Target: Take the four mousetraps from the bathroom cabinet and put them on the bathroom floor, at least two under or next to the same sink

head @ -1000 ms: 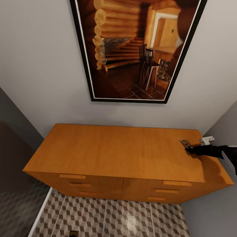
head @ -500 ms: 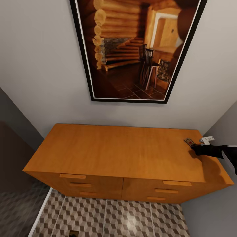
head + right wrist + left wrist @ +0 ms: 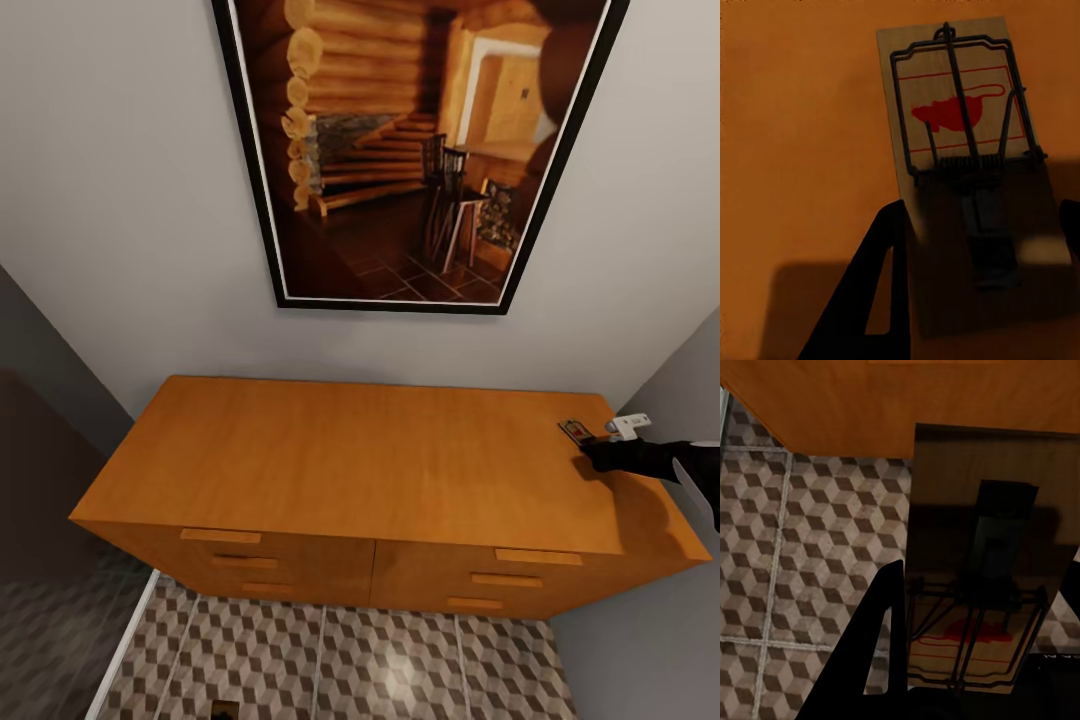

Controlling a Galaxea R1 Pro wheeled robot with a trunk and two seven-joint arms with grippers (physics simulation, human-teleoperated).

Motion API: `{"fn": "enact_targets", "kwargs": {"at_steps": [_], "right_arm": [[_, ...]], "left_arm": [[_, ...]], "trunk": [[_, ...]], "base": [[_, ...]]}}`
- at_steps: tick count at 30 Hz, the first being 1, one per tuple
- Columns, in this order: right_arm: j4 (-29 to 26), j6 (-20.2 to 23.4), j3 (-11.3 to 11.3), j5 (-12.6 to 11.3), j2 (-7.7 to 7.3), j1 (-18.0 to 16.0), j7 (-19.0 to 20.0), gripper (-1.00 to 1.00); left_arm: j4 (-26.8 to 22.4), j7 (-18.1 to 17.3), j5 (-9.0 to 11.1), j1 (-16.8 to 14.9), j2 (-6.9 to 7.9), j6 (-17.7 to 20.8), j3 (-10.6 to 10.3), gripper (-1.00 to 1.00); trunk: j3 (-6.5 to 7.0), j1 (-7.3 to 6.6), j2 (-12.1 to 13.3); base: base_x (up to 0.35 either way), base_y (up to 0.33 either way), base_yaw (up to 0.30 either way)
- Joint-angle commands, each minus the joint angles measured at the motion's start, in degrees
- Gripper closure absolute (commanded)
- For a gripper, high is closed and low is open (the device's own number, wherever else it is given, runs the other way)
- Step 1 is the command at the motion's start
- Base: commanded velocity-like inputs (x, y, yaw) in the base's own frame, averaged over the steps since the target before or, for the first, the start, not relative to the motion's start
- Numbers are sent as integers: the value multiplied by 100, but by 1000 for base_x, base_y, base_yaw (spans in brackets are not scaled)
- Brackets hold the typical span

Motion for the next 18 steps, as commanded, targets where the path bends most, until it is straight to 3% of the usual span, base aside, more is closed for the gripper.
{"fn": "enact_targets", "kwargs": {"at_steps": [1,13,18], "right_arm": [[151,48,34,1,-8,2,-1,100],[12,188,10,2,-33,2,7,100],[-357,586,8,2,-42,2,1,100]], "left_arm": [[21,46,-21,-7,-8,-23,-39,100],[21,46,-21,-7,-8,-23,-39,100],[21,46,-21,-7,-6,-9,-39,100]], "trunk": [[-11,5,-7],[-11,5,-7],[-11,5,-7]], "base": [[0,0,0],[0,0,0],[0,0,0]]}}
